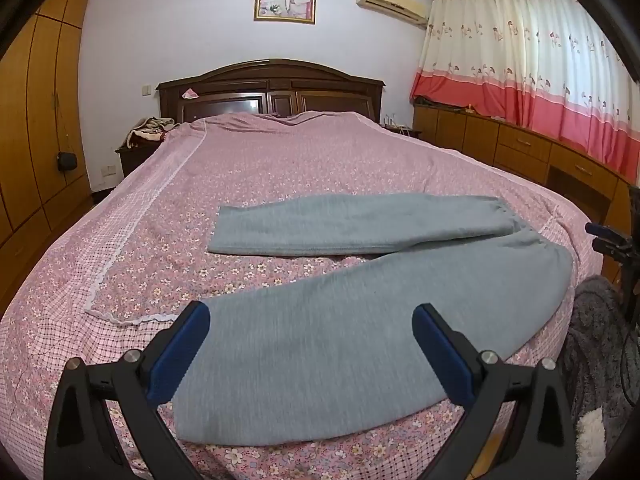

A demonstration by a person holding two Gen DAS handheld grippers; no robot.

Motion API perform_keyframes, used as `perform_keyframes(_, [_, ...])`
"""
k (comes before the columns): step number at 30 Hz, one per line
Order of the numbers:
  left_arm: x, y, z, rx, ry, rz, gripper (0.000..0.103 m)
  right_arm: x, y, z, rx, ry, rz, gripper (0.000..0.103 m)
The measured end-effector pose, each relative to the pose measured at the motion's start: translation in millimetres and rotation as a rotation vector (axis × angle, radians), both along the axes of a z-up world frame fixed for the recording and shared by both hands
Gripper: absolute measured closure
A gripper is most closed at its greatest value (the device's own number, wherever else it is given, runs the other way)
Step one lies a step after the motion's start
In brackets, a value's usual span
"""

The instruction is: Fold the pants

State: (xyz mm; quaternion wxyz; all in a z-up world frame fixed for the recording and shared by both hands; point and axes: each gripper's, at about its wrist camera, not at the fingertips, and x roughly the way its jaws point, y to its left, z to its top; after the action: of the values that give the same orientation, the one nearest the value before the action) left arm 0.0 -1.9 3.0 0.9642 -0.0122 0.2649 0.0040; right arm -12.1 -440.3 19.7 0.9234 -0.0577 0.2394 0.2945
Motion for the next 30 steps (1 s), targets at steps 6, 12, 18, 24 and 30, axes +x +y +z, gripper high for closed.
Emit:
perform_keyframes(6, [-2.2,0.8,2.1,-0.007,-0.008,-0.003,0.000,-0.1,-0.9,0.6,-0.006,-0.004,-0.005,0.000])
perform_keyframes(12, [-3.3,-1.1,1.6,-0.005,-0.006,0.001,0.000,2.6,-3.5,0.2,0.006,0.012,-0.010,0.000])
perform_keyframes(18, [-3.6,-2.1,1.0,-0.003,-0.008,0.001,0.000,3.2,-3.6,0.2,0.009,0.016,-0.011,0.000])
perform_keyframes(24, [-3.6,-2.5,1.1,-0.002,-0.006,0.000,0.000,2.8,-1.7,-0.2,0.001,0.016,-0.011,0.000])
perform_keyframes(30, [-0.5,-1.2,-0.7,-0.002,0.006,-0.001,0.000,3.4,-1.5,-0.4,0.004,0.020,-0.008,0.000])
